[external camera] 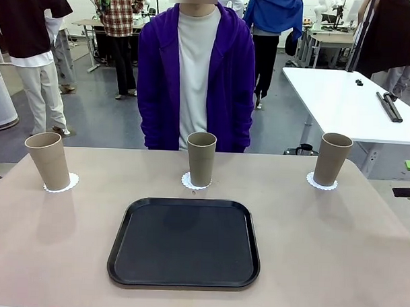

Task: Place coasters on the table and set cups on them.
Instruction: Take one Reusable plastic cup from the Flat Tray and place it on a coaster set by the human.

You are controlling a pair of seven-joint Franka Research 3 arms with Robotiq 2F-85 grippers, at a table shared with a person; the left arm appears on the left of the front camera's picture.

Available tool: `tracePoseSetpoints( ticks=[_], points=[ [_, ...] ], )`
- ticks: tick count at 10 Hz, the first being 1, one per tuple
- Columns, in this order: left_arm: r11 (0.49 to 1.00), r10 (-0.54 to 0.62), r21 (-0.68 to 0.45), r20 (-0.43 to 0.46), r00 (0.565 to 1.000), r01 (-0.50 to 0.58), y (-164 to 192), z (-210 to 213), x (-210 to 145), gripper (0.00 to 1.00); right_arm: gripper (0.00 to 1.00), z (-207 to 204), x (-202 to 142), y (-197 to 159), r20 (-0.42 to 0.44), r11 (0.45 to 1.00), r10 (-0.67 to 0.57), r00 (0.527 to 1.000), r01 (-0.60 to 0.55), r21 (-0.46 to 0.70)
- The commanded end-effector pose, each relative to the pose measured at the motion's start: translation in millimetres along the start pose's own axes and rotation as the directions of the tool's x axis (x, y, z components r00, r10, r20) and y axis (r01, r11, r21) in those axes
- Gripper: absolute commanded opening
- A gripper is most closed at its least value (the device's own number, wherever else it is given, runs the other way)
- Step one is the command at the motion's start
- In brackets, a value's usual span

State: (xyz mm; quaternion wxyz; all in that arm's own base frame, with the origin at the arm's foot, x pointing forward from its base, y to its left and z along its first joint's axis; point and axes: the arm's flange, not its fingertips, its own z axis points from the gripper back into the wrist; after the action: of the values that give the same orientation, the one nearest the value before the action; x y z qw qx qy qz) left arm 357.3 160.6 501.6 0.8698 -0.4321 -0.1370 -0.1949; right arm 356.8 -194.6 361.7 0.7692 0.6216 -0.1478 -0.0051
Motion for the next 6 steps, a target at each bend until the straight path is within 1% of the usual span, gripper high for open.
tracePoseSetpoints(
  ticks=[1,2,4,6],
  points=[
    [0.977,0.166,-0.148,0.083,0.983,-0.153,69.0,25.0,-24.4,1.0,1.0,-0.8,-1.2,1.4,0.001,1.0,0.004,1.0,-0.004,0.005],
    [0.975,0.174,-0.156,0.086,0.981,-0.16,73.3,26.0,-27.8,1.0,1.0,-0.8,-1.2,1.4,0.001,1.0,0.004,1.0,-0.004,0.005],
    [0.945,0.227,-0.268,0.131,0.965,-0.186,96.6,42.2,-42.2,1.0,1.0,-0.8,-1.2,1.4,0.001,1.0,0.004,1.0,-0.004,0.005],
    [0.923,0.255,-0.331,0.148,0.956,-0.195,116.1,55.6,-43.9,1.0,1.0,-0.8,-1.2,1.4,0.001,1.0,0.004,1.0,-0.004,0.005]
  ],
)
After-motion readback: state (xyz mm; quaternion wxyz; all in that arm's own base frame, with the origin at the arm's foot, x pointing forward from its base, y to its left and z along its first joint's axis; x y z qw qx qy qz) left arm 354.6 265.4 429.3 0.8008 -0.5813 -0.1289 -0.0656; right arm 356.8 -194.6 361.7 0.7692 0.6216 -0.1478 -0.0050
